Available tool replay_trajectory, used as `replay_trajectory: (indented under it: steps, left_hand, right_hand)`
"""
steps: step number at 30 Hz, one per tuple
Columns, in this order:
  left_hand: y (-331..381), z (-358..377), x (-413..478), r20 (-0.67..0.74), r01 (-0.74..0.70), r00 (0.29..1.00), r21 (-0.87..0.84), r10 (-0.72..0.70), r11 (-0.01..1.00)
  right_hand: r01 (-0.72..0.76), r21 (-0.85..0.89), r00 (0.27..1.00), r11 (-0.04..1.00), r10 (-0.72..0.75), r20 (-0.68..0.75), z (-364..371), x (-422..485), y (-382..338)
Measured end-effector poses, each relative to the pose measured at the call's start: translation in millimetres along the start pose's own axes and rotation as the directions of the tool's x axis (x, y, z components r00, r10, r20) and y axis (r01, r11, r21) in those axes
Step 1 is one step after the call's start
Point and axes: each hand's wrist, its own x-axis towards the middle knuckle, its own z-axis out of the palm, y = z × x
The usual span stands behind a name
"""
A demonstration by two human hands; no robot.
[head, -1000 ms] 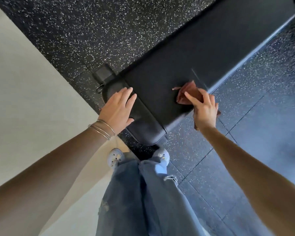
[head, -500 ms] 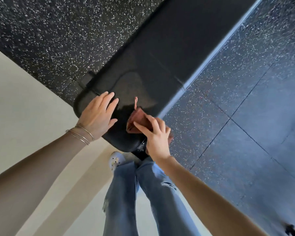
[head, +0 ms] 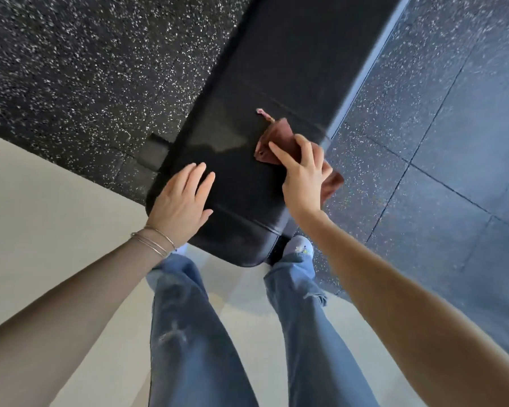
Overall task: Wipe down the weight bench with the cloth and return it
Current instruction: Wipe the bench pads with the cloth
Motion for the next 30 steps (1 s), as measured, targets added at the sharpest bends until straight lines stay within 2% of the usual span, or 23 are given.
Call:
replay_trajectory:
  steps: [5, 8, 10, 12, 14, 17, 21, 22, 25, 28, 30]
  left_hand:
    - [-30, -1, -3, 0.016, -0.162, 0.987, -0.031, 0.162, 0.986]
    - [-50, -2, -2, 0.046, -0.253, 0.966, -0.047, 0.255, 0.966]
    - [-66, -5, -2, 0.045, -0.270, 0.961, -0.063, 0.273, 0.961]
    - [-81, -10, -3, 0.048, -0.270, 0.961, -0.070, 0.273, 0.960]
    - [-93, -14, 0, 0.073, -0.283, 0.955, -0.061, 0.287, 0.957]
    - [-100, -21, 11, 0.112, -0.342, 0.931, -0.066, 0.348, 0.937]
    - [-104, -26, 18, 0.142, -0.365, 0.917, -0.072, 0.372, 0.928]
    - [-105, -26, 18, 0.164, -0.369, 0.912, -0.068, 0.375, 0.927]
    - [-107, -25, 14, 0.186, -0.378, 0.908, -0.023, 0.376, 0.925]
    - [-101, -24, 11, 0.216, -0.335, 0.920, -0.006, 0.328, 0.942]
    - [-97, -24, 9, 0.219, -0.301, 0.931, 0.006, 0.293, 0.954]
  right_hand:
    - [-0.160, 0.079, 0.987, 0.984, 0.159, 0.010, 25, -81, -39]
    - [-0.155, 0.104, 0.988, 0.982, 0.154, 0.017, 35, -128, -52]
    - [-0.135, 0.124, 0.991, 0.983, 0.132, 0.033, 34, -138, -48]
    - [-0.238, 0.162, 0.971, 0.958, 0.241, 0.002, 32, -138, -41]
    - [-0.353, 0.223, 0.925, 0.909, 0.375, -0.063, 33, -139, -41]
    - [-0.453, 0.275, 0.863, 0.848, 0.495, -0.101, 45, -146, -58]
    - [-0.642, 0.320, 0.690, 0.697, 0.707, -0.157, 62, -145, -119]
    - [-0.643, 0.326, 0.690, 0.694, 0.708, -0.147, 66, -146, -140]
    - [-0.496, 0.320, 0.844, 0.808, 0.535, -0.044, 74, -152, -186]
    - [-0.331, 0.234, 0.938, 0.914, 0.345, -0.022, 69, -156, -164]
    - [-0.341, 0.168, 0.938, 0.925, 0.346, -0.003, 59, -161, -127]
